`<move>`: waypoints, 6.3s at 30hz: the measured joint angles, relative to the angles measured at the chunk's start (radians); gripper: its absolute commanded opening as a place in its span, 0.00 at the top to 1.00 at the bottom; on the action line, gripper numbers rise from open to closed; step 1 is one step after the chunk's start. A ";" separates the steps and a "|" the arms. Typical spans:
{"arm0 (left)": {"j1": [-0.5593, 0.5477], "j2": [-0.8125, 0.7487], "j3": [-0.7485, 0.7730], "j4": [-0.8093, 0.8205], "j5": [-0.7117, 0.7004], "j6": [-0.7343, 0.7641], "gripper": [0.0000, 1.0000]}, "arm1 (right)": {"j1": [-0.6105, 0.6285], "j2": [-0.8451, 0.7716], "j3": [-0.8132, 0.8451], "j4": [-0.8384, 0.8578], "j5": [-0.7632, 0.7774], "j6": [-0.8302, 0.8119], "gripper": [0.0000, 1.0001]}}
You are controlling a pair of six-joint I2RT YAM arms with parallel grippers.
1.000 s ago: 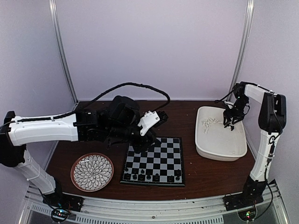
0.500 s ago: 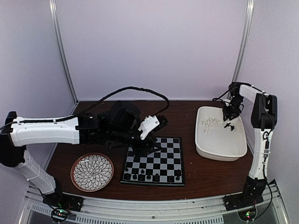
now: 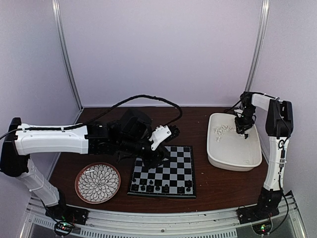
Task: Set up the chess pieces on the board
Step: Adjust the chess pile in the storage box.
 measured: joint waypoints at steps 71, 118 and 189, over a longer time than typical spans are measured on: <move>0.000 -0.017 -0.026 0.008 0.026 -0.036 0.61 | 0.105 -0.113 -0.198 0.208 0.475 -0.158 0.87; 0.000 -0.052 -0.068 0.043 0.033 -0.054 0.60 | 0.168 -0.272 -0.426 0.347 0.425 -0.153 0.93; 0.000 -0.064 -0.093 0.056 0.054 -0.081 0.61 | 0.083 -0.267 -0.473 0.266 0.177 -0.045 0.69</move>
